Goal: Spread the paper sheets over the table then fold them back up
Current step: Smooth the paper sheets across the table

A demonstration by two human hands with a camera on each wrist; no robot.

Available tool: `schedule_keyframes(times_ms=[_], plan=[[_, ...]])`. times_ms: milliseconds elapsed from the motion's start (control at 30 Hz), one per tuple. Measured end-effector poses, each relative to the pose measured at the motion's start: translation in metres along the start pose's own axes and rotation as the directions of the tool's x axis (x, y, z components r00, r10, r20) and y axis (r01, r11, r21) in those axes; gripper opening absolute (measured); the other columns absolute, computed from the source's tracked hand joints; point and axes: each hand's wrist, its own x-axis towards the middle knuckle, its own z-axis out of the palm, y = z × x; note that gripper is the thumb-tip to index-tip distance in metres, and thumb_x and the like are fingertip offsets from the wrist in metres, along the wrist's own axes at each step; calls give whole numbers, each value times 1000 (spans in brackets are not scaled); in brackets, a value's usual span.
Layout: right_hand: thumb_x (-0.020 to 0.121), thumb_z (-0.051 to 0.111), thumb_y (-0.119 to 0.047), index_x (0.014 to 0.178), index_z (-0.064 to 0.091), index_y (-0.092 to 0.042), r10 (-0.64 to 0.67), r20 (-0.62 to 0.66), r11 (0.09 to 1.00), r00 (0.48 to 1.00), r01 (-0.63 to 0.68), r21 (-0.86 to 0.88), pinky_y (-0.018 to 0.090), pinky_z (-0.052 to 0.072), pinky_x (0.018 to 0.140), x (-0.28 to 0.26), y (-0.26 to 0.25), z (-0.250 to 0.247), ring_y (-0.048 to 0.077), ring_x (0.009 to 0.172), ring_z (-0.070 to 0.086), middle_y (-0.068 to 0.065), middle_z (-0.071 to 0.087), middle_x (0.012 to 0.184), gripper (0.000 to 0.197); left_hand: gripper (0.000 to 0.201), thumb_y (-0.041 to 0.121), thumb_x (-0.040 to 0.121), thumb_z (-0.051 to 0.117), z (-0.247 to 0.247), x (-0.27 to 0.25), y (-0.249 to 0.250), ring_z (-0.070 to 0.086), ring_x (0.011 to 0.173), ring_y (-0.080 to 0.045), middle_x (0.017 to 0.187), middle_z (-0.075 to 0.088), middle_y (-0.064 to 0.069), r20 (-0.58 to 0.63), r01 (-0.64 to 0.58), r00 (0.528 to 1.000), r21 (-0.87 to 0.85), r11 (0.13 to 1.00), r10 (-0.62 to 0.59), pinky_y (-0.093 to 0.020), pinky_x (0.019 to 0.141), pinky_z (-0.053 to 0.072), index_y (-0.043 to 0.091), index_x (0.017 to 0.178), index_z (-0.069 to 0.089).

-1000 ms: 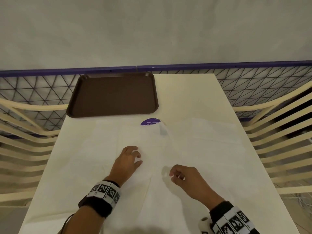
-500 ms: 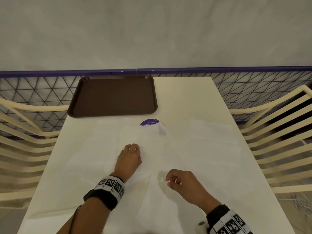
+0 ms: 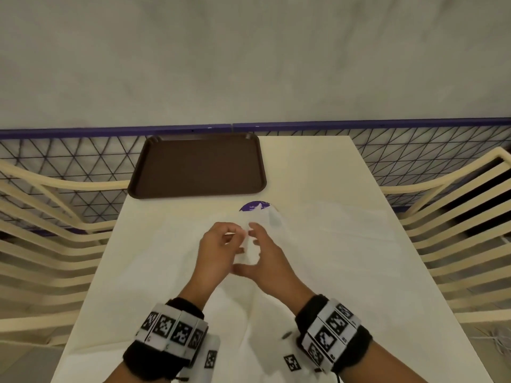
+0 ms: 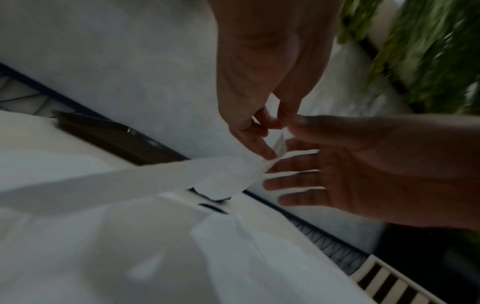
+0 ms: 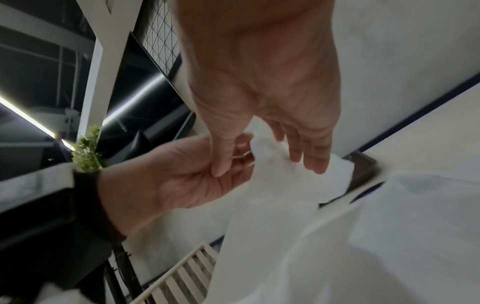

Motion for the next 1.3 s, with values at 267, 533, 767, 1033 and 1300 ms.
schedule_keyframes(times_ms=[267,533,767,1033,1300], plan=[[88,58,-12,92,60,-24,-98,-119,990,988,110,92,18,43,62,-11,-22,-17,10,75,58,-7,64,86,12,37,30,72,78,-28,-24,28,49,101,0,105,55,24,112,-105,990,225,969,81,-11,82,39,35,103,59],[87,59,-3,79,58,-12,-5,-84,958,996,29,285,23,45,62,-30,-10,-89,16,68,59,2,67,72,12,15,33,70,78,-62,-14,29,59,70,-17,67,65,3,331,-122,938,598,792,-105,-26,67,42,24,66,67],[84,66,-9,74,66,-11,78,-216,989,973,-49,138,37,53,69,-23,7,-113,21,69,65,9,72,71,10,15,20,75,76,-59,-3,27,57,60,-16,65,67,-4,185,-30,982,335,942,-34,-18,56,41,16,63,68],[71,73,-10,70,69,1,-140,-316,915,938,245,320,18,52,82,-79,1,-118,14,90,69,5,75,86,12,24,5,66,78,-61,-51,26,51,62,-17,82,64,7,48,-361,933,128,924,357,-15,55,38,27,72,74],[69,75,-6,68,75,-16,124,-30,969,992,-115,217,28,47,96,-117,93,-89,11,96,68,1,75,87,10,55,-21,68,67,-56,-99,-76,62,56,-12,79,72,12,297,-83,955,216,973,16,-21,51,48,33,66,76]])
